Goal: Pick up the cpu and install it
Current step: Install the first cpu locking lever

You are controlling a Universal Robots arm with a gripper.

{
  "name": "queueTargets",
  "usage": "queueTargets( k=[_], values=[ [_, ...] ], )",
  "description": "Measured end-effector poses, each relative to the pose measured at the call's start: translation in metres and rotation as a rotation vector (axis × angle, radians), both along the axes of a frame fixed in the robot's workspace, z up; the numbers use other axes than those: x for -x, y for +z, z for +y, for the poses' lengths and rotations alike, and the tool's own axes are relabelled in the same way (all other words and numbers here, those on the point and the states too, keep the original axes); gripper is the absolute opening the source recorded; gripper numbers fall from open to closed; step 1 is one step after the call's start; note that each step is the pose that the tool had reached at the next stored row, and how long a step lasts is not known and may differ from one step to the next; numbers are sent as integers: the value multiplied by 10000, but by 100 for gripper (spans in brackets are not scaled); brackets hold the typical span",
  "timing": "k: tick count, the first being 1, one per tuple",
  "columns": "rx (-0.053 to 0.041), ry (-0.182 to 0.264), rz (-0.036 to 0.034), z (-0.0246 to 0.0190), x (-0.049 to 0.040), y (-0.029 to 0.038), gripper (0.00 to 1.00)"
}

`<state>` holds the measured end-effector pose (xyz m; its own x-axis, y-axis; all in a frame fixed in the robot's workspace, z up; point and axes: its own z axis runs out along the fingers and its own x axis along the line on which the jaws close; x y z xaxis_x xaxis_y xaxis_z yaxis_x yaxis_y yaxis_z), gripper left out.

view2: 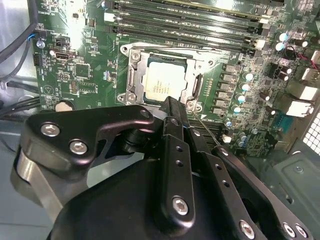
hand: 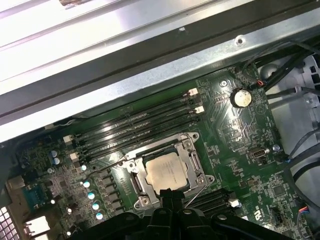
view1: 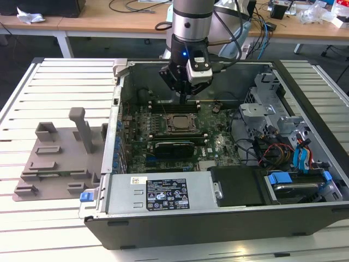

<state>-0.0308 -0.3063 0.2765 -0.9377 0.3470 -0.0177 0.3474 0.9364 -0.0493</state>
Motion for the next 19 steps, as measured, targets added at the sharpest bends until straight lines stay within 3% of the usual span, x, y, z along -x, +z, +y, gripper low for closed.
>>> queueTargets(
  k=[19],
  values=[
    [0, 1534, 0, 0, 0, 0, 11]
  ],
)
